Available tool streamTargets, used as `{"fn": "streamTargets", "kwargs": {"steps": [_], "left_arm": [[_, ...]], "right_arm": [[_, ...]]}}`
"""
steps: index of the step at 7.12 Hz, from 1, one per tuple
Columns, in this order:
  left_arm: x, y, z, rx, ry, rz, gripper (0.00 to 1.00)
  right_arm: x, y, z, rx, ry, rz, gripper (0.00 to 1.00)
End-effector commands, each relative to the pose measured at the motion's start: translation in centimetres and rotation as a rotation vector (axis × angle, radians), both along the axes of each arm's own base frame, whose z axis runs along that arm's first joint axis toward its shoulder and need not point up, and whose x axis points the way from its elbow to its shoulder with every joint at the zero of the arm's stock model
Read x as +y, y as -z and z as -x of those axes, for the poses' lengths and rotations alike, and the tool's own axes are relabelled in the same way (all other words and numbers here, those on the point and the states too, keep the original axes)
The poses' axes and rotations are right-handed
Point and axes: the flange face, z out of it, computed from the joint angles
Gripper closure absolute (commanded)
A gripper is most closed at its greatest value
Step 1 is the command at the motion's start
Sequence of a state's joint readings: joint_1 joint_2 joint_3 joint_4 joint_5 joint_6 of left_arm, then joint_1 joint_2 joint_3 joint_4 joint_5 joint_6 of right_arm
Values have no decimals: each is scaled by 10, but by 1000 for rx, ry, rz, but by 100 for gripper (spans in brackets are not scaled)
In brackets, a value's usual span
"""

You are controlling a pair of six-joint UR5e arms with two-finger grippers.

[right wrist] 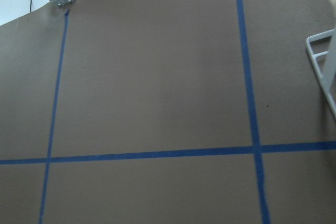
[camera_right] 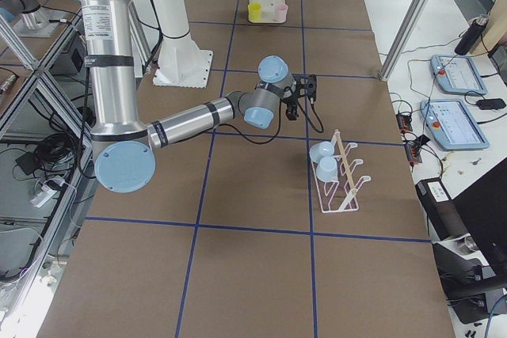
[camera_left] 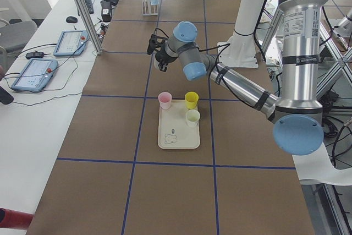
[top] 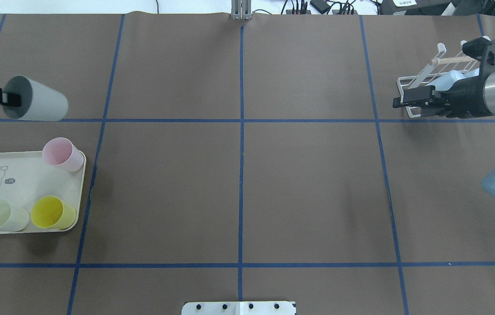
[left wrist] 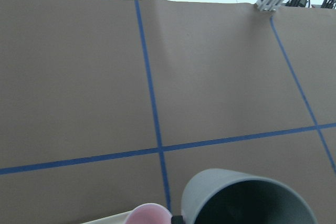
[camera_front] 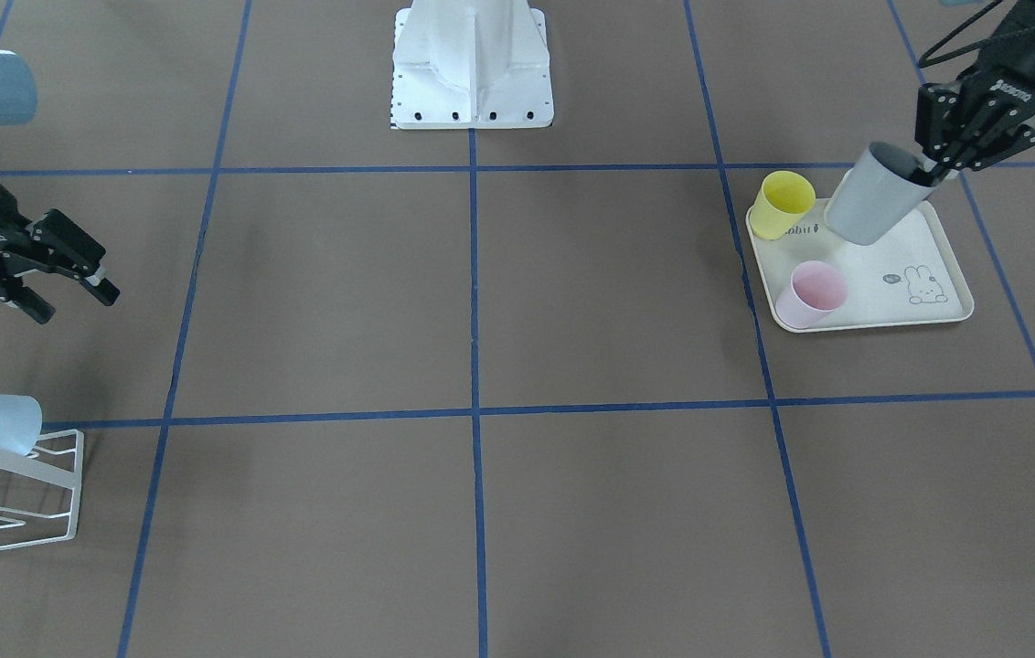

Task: Transfer IKEA cup to right arm and place on rack

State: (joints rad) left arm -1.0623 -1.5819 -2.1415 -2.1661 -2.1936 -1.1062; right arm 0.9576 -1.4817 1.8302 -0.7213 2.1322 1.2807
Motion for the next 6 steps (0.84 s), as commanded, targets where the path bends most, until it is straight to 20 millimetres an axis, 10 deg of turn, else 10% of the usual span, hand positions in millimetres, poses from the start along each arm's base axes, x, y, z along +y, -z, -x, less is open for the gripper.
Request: {"fn": "streamTargets", "kwargs": {"steps": [1,3,6], "left_arm": [[7,96,-100,234,-40,228,100],[-7,168,-177,447,-77,359,100],[-9,168,-187,719,-89,444,100]], "right_arm": [[16,68,50,-160,37,71,1],[21,152,75,-360,28,263,1],[38,238,54,-589,-8,420,0]]}}
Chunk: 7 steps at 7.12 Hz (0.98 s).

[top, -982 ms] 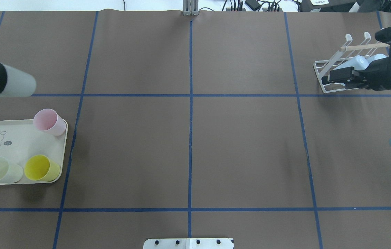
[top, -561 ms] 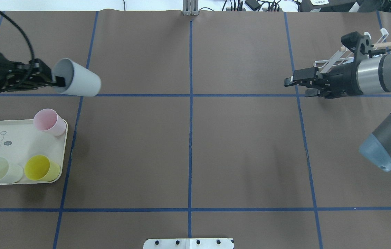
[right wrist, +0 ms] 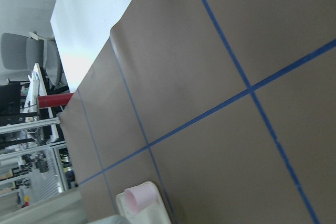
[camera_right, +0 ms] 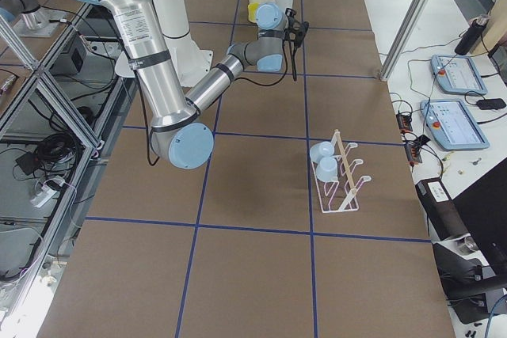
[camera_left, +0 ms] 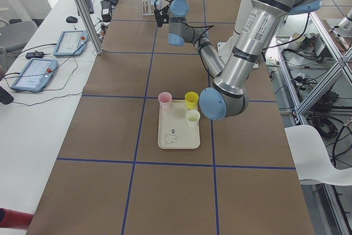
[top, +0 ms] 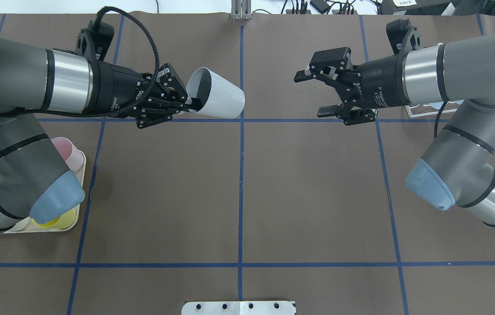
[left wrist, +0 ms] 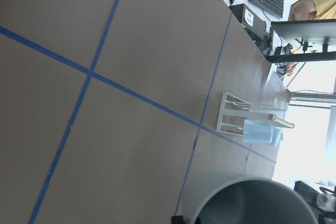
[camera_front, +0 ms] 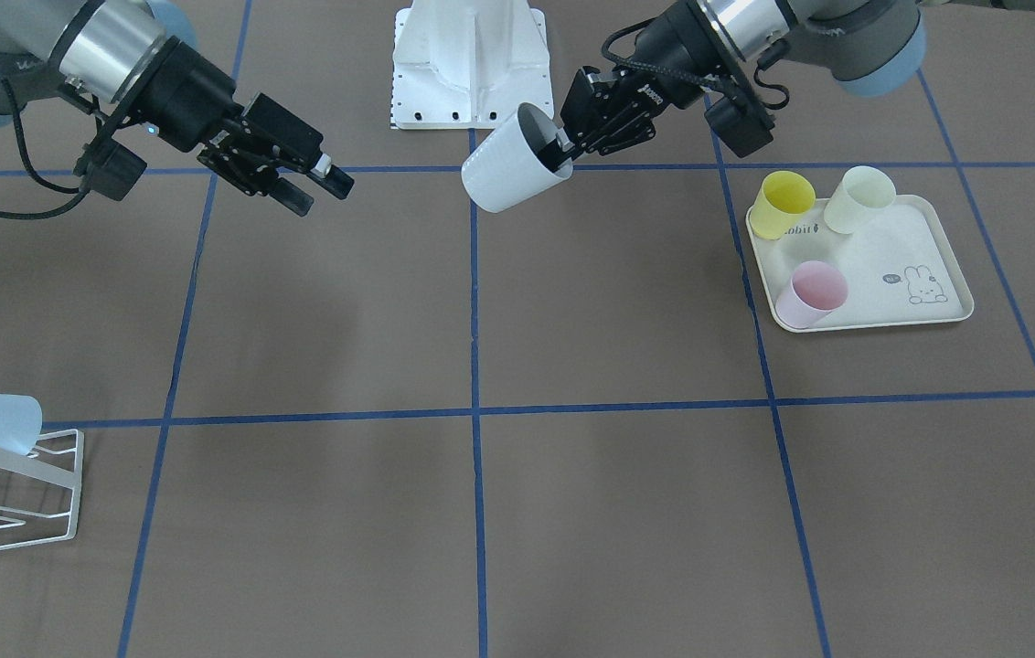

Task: Transfer IKEA cup to right arm and place on rack

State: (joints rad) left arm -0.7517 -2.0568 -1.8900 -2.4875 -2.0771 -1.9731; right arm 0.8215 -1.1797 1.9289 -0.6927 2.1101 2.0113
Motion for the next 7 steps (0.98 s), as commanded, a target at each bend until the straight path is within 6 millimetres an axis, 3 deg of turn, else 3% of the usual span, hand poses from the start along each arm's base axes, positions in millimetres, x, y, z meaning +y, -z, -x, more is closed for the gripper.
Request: {"fn": "streamTargets", "kwargs": {"steps": [1,2,3,7], "left_arm": [[-6,-6,1,310,54,141,100],[-9,-23,-4,443,41,171,100],[-11,-30,-5,537,56,202,100],[-9,-4,-2,677,63,240,100]], "right_arm": [[8,60,-14,-167,-46,124,0],[10,80,-14,-244,-78,121,0],[18,84,-6,-343,-103,155,0],[20,85,2,-368,-95,171,0]]}}
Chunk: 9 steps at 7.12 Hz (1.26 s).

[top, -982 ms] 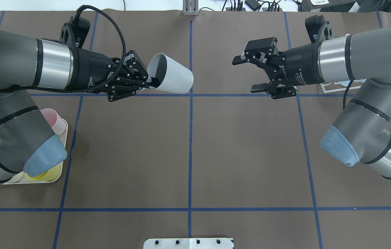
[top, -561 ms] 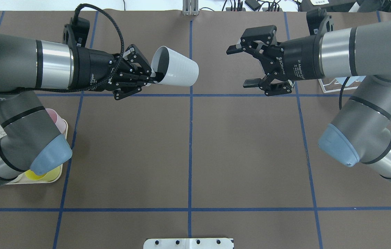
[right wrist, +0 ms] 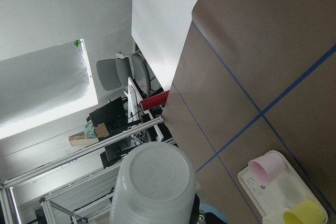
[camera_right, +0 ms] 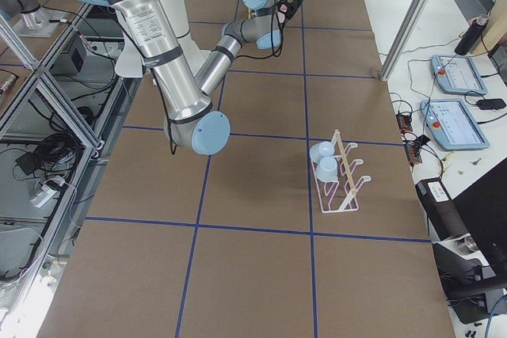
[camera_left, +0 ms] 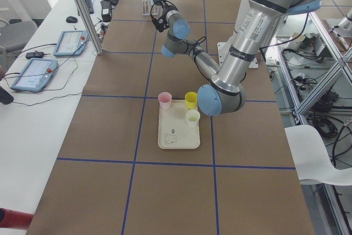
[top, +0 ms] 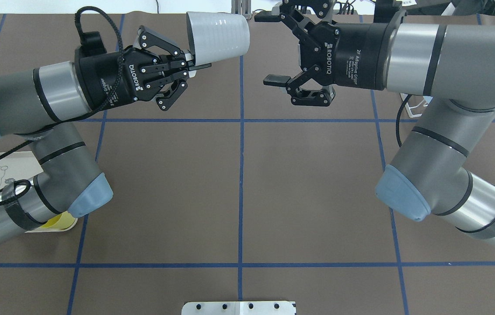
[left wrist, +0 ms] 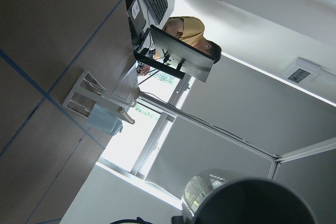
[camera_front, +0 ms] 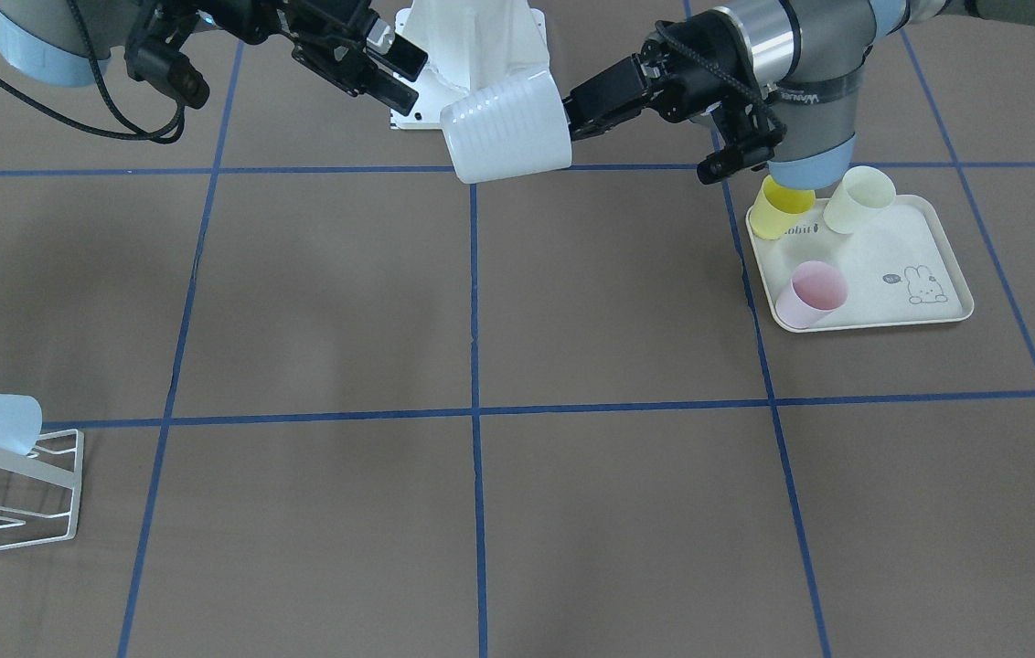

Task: Transfer IKEA cup to right arm and place on rack

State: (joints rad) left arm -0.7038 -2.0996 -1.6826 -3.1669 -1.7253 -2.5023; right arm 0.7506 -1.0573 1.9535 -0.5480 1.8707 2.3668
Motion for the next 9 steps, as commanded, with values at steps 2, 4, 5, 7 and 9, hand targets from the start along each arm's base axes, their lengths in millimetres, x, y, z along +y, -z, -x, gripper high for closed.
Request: {"fn": "streamTargets", "kwargs": {"steps": [2,4,5,7,9], "left_arm": [[8,10,-11,37,-25,4,100],[6,21,-15,42,-27,-3,100],[6,23,-16,44,-29,-5,100],[12,23,-26,39,-45,-12,100],[14,25,-26,44,-48,-17,100]], "right_arm": [[-1,3,-2,-48,-16,47,0],[-1,2,-1,-52,-24,53,1],[-2,2,-1,-53,-28,55,1],[-3,2,-1,-54,-34,57,1],[-4,2,-2,-58,-42,64,1]]}}
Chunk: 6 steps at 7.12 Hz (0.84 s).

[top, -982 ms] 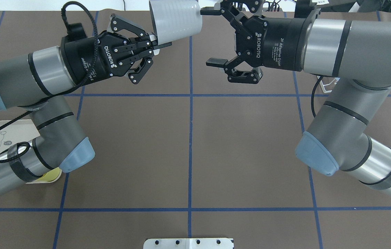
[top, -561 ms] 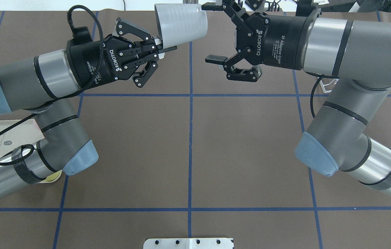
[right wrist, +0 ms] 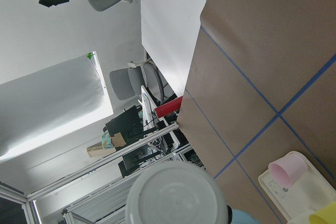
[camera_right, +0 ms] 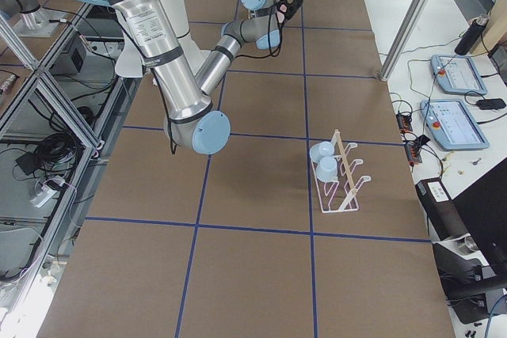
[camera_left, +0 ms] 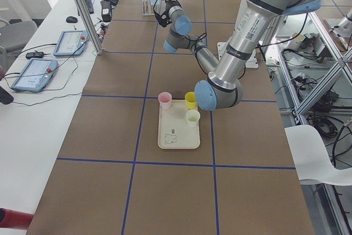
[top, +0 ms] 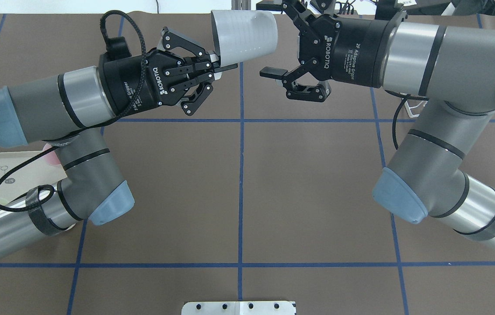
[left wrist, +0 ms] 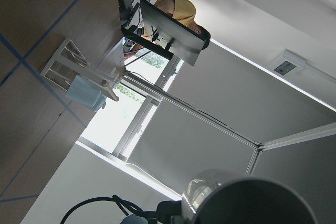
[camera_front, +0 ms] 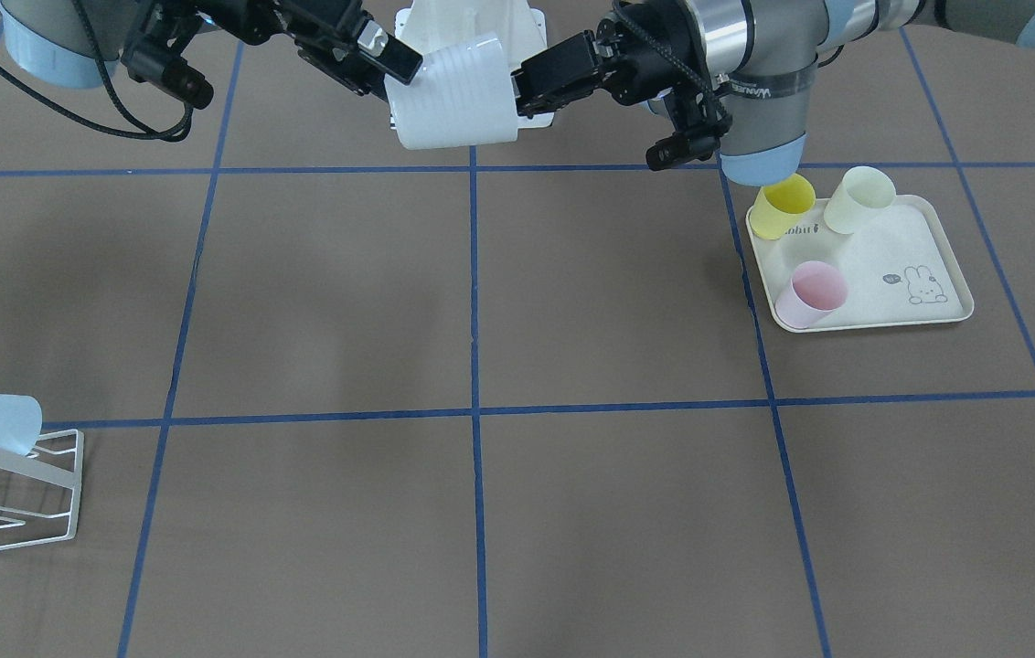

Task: Transfer IKEA cup to right arm and place on rack

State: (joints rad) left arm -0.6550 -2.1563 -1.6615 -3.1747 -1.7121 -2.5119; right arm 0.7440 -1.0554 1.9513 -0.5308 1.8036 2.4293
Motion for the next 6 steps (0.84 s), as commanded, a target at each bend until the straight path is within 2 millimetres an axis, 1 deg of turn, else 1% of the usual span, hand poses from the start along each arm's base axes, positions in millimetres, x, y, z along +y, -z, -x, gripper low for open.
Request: {"fn": "streamTargets", "kwargs": {"steps": [1,4,6], "left_arm": [[3,8,0,12,-6,-13,100],[8,9,-9,9,-22,-15,100],[9,14,-8,17,-22,-21,100]], "right_arm": [[-1,0,1,-3,-5,6,1],[-1,0,1,-4,-8,8,1],[-1,-1,1,-3,-8,9,1]]}}
